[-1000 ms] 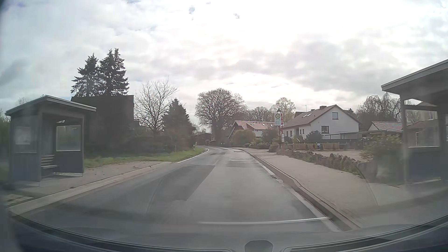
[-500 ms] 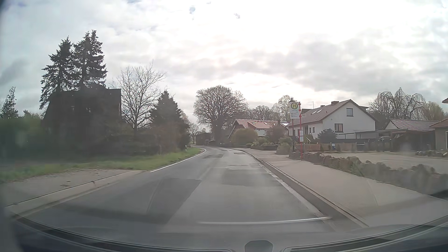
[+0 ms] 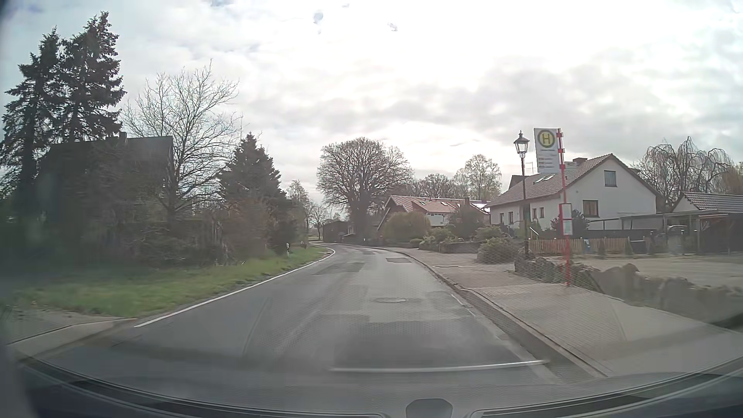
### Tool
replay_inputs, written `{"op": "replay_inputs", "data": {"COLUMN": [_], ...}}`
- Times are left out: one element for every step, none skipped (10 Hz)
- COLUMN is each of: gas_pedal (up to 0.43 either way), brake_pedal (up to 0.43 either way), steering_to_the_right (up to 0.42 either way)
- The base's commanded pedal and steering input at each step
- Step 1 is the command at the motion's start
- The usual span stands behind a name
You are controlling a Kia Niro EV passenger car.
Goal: Follow the waypoints while adhering to traffic rules and regulations
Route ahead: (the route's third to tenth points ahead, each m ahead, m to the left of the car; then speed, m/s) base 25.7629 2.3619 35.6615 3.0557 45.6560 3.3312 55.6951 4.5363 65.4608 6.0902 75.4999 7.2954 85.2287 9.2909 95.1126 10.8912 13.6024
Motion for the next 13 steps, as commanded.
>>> {"op": "replay_inputs", "data": {"gas_pedal": [0.189,0.177,0.177,0.177,0.177,0.177,0.189,0.189,0.189,0.177,0.177,0.177,0.177], "brake_pedal": [0.0,0.0,0.0,0.0,0.0,0.0,0.0,0.0,0.0,0.0,0.0,0.0,0.0], "steering_to_the_right": [-0.003,-0.003,-0.002,-0.002,-0.005,-0.008,-0.008,-0.008,-0.005,-0.005,-0.005,-0.005,-0.005]}}
